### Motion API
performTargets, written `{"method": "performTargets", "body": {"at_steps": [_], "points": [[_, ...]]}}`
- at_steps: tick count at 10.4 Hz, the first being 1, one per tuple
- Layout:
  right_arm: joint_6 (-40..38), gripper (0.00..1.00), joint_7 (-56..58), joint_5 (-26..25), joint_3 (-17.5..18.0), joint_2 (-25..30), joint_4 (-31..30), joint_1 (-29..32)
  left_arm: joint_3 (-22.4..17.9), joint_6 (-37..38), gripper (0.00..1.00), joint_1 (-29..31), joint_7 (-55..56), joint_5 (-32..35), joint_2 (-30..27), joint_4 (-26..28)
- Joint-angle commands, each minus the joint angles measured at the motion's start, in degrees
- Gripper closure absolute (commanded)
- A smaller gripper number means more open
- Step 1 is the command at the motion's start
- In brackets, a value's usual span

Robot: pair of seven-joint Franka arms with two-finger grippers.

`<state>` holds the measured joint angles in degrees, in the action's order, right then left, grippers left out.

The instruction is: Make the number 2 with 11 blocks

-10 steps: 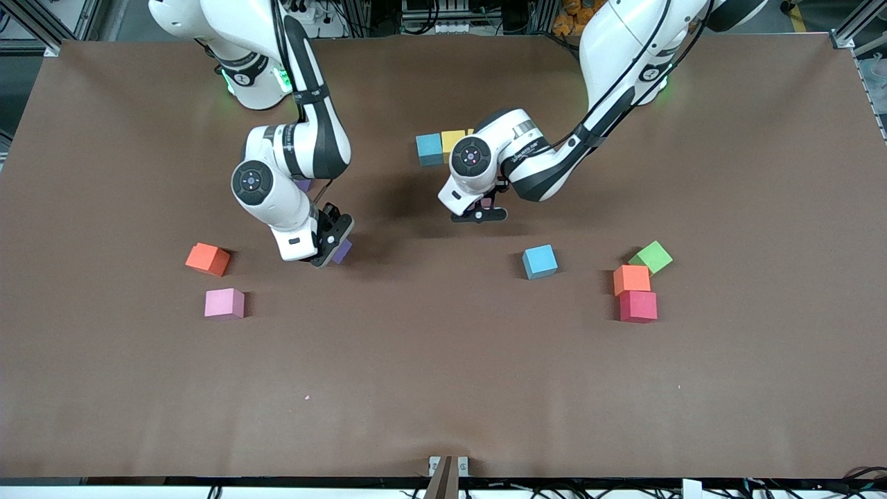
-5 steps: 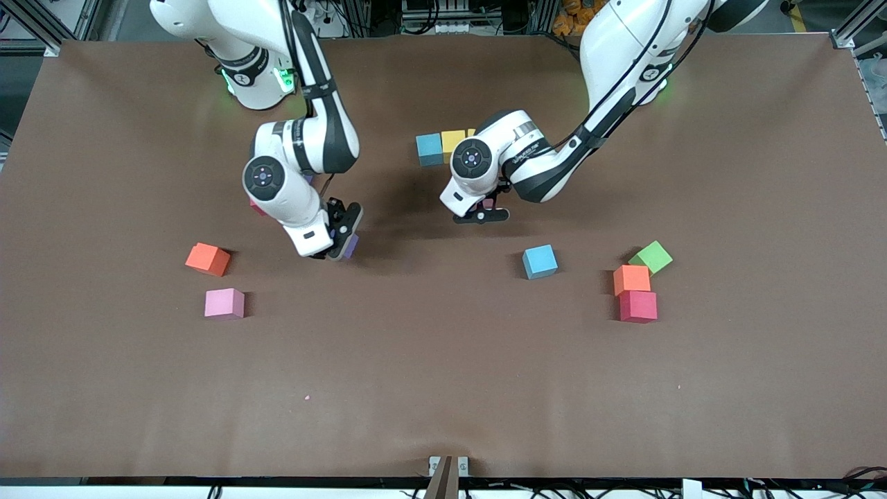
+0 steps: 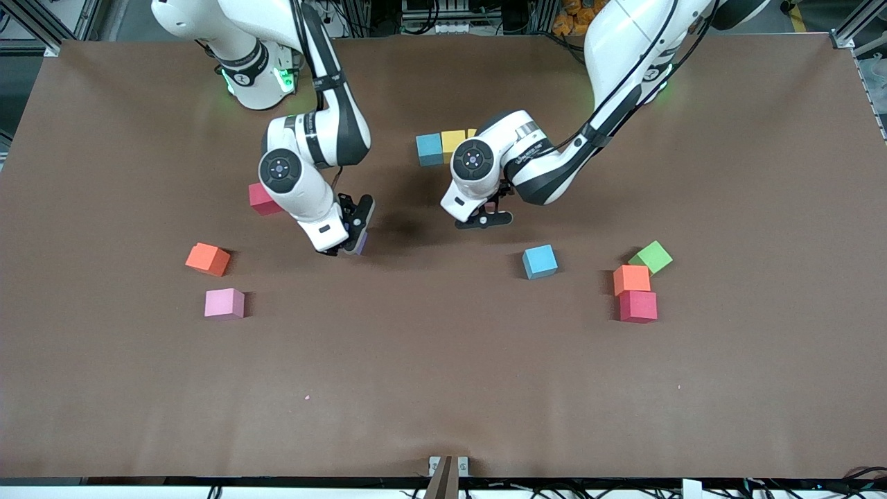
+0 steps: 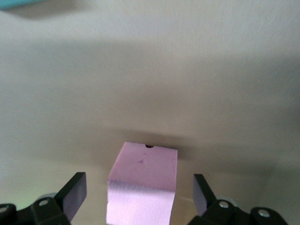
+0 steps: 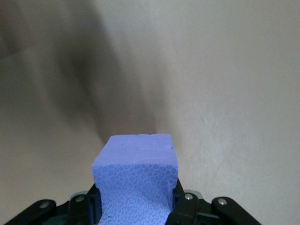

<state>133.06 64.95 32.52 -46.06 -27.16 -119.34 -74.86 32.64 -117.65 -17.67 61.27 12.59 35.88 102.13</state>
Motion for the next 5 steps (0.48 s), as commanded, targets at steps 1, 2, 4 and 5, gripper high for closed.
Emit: {"method": "performTargets", "body": {"at_steps": [1, 2, 4, 5], "points": [[-0.61, 0.67, -0.09, -4.64, -0.44, 0.61, 2.44, -2.04, 0.32, 6.18, 0.00, 3.32, 0.79, 1.12, -3.01, -3.24], [-0.61, 0.66, -0.09, -6.40, -0.44, 0.09, 4.27, -3.53, 0.41, 7.33, 0.00, 5.43, 0.00, 1.12, -3.71, -4.21], [-0.88, 0.66, -0.44, -7.74, -0.09, -1.58, 7.97, -5.03, 0.41, 7.87, 0.00, 8.69, -2.02, 1.21, -3.54, -6.93], [-2.27, 0.65, -0.53, -7.74, 0.70, -2.45, 9.98, -5.21, 0.32, 7.87, 0.00, 9.84, -2.11, 1.73, -2.93, -8.86]]}}
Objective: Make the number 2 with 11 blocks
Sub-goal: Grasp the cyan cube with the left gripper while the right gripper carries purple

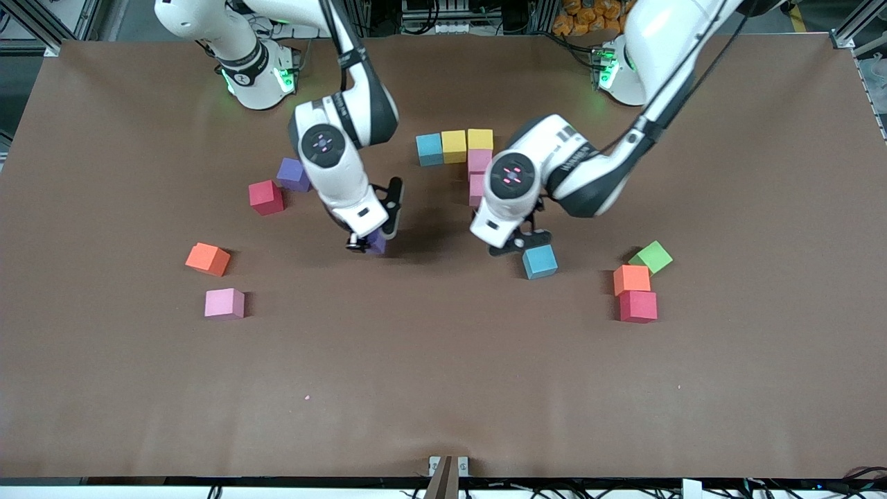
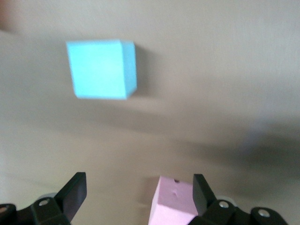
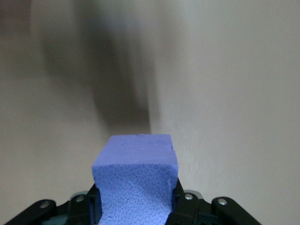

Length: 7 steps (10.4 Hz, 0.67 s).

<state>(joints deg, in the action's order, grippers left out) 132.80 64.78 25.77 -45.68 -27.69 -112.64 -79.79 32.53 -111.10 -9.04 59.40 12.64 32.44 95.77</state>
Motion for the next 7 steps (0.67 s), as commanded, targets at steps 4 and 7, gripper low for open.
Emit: {"method": "performTargets", "body": {"at_steps": [4, 7], "points": [[-9.75, 0.65, -7.46, -0.90, 4.09, -6.40, 12.52, -0.54, -4.82, 1.23, 0.00, 1.31, -1.82, 1.69, 3.42, -7.53], [-9.75, 0.64, -10.90, -0.99, 8.14, -9.21, 15.07, -1.07, -7.48, 0.80, 0.00, 1.75, -7.11, 1.51, 4.56, -7.53]]}}
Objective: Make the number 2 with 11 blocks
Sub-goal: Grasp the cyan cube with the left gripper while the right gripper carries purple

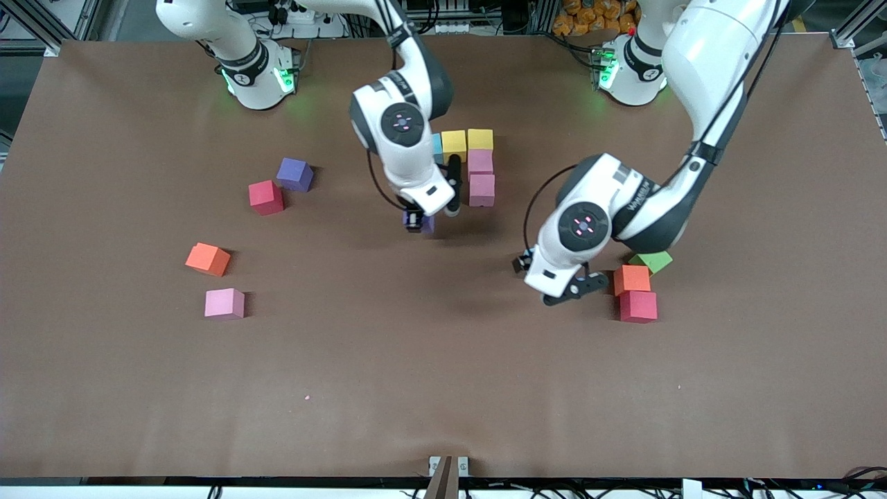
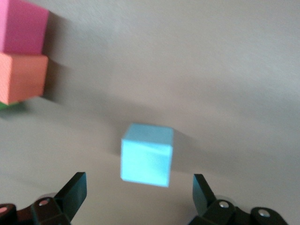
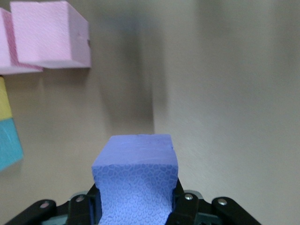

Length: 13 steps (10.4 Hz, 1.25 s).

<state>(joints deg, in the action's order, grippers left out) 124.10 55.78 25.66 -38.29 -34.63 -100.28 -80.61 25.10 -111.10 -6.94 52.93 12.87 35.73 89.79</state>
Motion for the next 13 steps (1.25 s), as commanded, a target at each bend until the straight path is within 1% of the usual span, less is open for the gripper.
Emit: {"method": "performTargets", "body": {"at_steps": [1, 4, 7, 9, 13], "points": [[-0.97, 0.63, -1.99, -0.87, 1.29, -3.33, 3.76, -0.95, -0.05, 0.62, 0.00, -0.53, -0.46, 1.11, 2.23, -1.46], [-0.62, 0.63, -3.92, -1.05, 3.22, -4.48, 3.86, -2.44, -0.05, -0.87, 0.00, -1.15, -0.64, 1.19, 4.78, -1.37], [-0.35, 0.63, -6.64, -2.98, 3.40, -6.15, 4.30, -4.56, -0.05, -1.67, 0.00, -1.33, -0.73, 1.54, 6.46, -1.37], [-0.27, 0.63, -7.18, -3.07, 3.40, -6.24, 4.30, -5.18, -0.05, -2.63, 0.00, -1.24, -0.73, 1.63, 7.24, -1.19], [-0.09, 0.63, -8.94, -2.98, 4.54, -7.38, 4.83, -5.18, -0.05, -3.77, 0.00, -1.33, -0.81, 1.63, 8.83, -0.84]]}}
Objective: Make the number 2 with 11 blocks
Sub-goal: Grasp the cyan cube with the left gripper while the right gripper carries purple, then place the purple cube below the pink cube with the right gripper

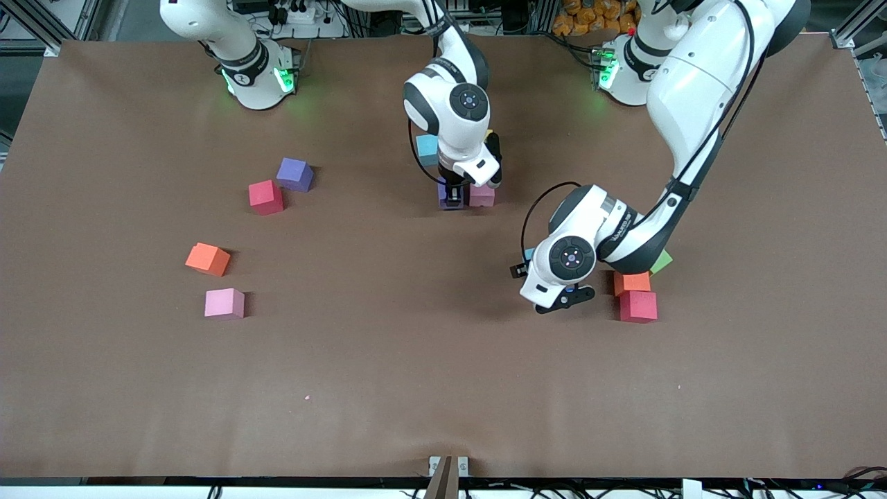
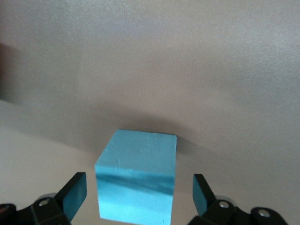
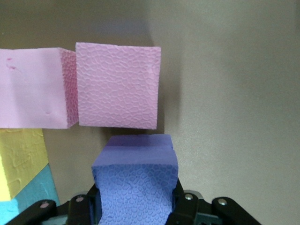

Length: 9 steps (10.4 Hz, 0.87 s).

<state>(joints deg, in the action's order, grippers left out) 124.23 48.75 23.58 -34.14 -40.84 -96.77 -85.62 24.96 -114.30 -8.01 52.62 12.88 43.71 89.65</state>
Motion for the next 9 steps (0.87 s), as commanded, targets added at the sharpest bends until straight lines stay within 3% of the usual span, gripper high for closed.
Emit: {"method": "performTargets", "body": {"at_steps": [1, 4, 7, 9], "points": [[-0.22, 0.63, -2.17, -0.91, 0.48, -1.34, 1.58, -0.17, 0.09, -0.57, 0.00, -0.17, -0.50, 1.63, 0.94, -0.70], [-0.22, 0.63, -3.57, -0.82, 0.91, -2.22, 2.37, -0.17, 0.09, -0.57, 0.00, -0.16, -0.50, 1.63, 1.46, -0.70], [-0.22, 0.63, -4.37, -0.65, 1.18, -2.93, 3.08, 0.10, 0.09, -0.57, 0.20, 0.10, -0.42, 1.45, 1.55, -0.70], [-0.13, 0.63, -4.37, -0.47, 1.18, -3.37, 3.43, 0.01, 0.09, -0.57, 0.25, 0.19, -0.42, 1.36, 1.73, -0.79]]}}
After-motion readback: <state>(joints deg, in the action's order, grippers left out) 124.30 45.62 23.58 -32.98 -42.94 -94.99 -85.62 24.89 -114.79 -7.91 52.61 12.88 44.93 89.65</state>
